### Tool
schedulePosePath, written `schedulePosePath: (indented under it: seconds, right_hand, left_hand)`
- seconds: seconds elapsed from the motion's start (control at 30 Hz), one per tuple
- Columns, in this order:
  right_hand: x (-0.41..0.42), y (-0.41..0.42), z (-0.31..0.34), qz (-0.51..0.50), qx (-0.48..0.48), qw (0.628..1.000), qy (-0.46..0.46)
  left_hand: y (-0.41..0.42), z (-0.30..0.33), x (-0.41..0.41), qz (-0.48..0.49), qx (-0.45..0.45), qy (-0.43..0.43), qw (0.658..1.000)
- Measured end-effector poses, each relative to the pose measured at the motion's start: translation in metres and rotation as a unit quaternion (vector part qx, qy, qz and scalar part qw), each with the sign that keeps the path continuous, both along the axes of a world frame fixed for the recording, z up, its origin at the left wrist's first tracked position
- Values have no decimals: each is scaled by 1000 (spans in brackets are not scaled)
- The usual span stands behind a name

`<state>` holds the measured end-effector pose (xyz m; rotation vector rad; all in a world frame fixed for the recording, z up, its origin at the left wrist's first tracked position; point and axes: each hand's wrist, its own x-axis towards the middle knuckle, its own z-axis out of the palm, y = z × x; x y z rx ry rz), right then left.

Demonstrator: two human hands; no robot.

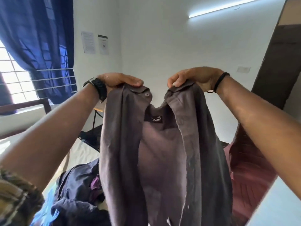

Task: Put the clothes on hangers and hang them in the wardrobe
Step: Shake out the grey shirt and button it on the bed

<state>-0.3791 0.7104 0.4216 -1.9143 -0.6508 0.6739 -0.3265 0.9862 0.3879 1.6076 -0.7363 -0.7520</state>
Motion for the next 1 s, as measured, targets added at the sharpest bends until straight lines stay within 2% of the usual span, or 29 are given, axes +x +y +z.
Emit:
schedulePosePath:
  seconds: [0.07, 0.17, 0.27, 0.3, 0.37, 0.47, 0.5, 0.6, 0.67, 0.77, 0.87, 0.93, 1.0]
  right_hand:
    - [28, 6, -30, -37, 2, 999, 21]
    - [72, 16, -118, -68, -48, 992, 92]
    - [107, 30, -242, -95, -150, 972, 154]
    - [115, 35, -283, -103, -184, 964, 160]
    - [131, 48, -364, -134, -241, 948, 157]
    - [153, 64, -462, -200, -322, 925, 44]
    - [160, 71, -489, -239, -317, 917, 15]
    - [180, 87, -555, -370, -210, 901, 84]
    - [197, 94, -585, -420, -152, 888, 113]
    - [225, 98, -632, -416, -130, 898, 69]
    - [224, 103, -668, -316, -154, 930, 107]
    - [204, 106, -682, -280, -107, 940, 162]
    - [182, 103, -697, -304, -105, 937, 138]
  left_hand:
    - [5, -28, 17, 62, 10, 14, 998]
    - [11, -107, 45, 105, 158, 76, 979]
    - [20, -222, 75, 74, 378, 77, 920]
    - [22, -261, 84, 73, 429, 57, 898]
    - [24, -337, 102, 91, 477, 24, 874]
    - [23, -423, 123, 152, 481, -61, 861]
    - [22, -449, 130, 175, 484, -99, 852]
    - [23, -518, 155, 266, 512, -184, 796]
    - [25, -553, 166, 364, 477, -188, 778]
    - [22, -597, 175, 443, 404, -146, 787]
    - [18, -644, 155, 413, 385, -101, 819]
    - [17, -673, 129, 408, 378, -120, 822]
    - [16, -697, 97, 419, 375, -141, 815]
